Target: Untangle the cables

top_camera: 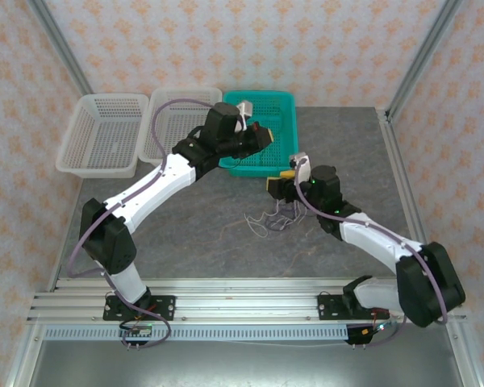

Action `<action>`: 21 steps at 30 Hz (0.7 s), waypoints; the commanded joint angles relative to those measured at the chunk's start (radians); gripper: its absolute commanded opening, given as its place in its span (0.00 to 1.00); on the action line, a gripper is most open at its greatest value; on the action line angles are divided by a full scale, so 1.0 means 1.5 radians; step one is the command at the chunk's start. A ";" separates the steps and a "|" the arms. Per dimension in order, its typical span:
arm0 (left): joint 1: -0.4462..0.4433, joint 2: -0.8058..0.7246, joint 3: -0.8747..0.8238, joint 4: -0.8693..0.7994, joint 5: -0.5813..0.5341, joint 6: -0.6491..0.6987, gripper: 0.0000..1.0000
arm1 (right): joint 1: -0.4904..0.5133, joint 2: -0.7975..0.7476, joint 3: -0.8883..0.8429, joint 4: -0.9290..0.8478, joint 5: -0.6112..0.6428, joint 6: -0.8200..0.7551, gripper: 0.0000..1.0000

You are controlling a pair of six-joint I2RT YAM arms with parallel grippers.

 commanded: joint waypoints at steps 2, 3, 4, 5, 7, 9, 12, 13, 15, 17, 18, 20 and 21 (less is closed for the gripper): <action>0.005 -0.032 0.025 0.003 -0.013 0.008 0.00 | 0.003 0.025 -0.029 0.038 0.036 -0.070 0.45; 0.007 -0.036 0.024 0.004 -0.013 0.005 0.00 | 0.003 0.026 -0.033 0.017 0.049 -0.069 0.43; 0.009 -0.041 0.022 0.006 -0.013 0.002 0.00 | 0.003 0.026 -0.039 0.007 0.067 -0.064 0.42; 0.013 -0.046 0.022 0.007 -0.015 0.000 0.00 | 0.002 0.022 -0.050 0.006 0.091 -0.054 0.41; 0.017 -0.055 0.020 0.005 -0.019 0.002 0.00 | 0.003 0.014 -0.074 0.019 0.135 -0.031 0.34; 0.023 -0.059 0.018 -0.006 -0.026 0.008 0.00 | 0.002 0.011 -0.087 0.014 0.170 -0.004 0.27; 0.033 -0.072 -0.001 0.009 -0.029 -0.005 0.00 | -0.002 0.014 -0.090 -0.042 0.229 0.050 0.21; 0.038 -0.077 -0.007 0.015 -0.029 -0.011 0.00 | -0.003 0.011 -0.094 -0.059 0.263 0.084 0.23; 0.044 -0.086 -0.015 0.020 -0.030 -0.015 0.00 | -0.014 0.002 -0.108 -0.083 0.327 0.159 0.24; 0.052 -0.095 -0.017 0.018 -0.035 -0.014 0.00 | -0.033 -0.016 -0.139 -0.085 0.361 0.236 0.25; 0.057 -0.099 -0.017 0.016 -0.035 -0.015 0.00 | -0.041 -0.022 -0.151 -0.086 0.372 0.264 0.26; 0.068 -0.109 -0.018 0.019 -0.038 -0.021 0.00 | -0.062 -0.030 -0.171 -0.099 0.377 0.316 0.26; 0.073 -0.113 -0.019 0.022 -0.038 -0.025 0.00 | -0.071 -0.030 -0.175 -0.105 0.371 0.328 0.26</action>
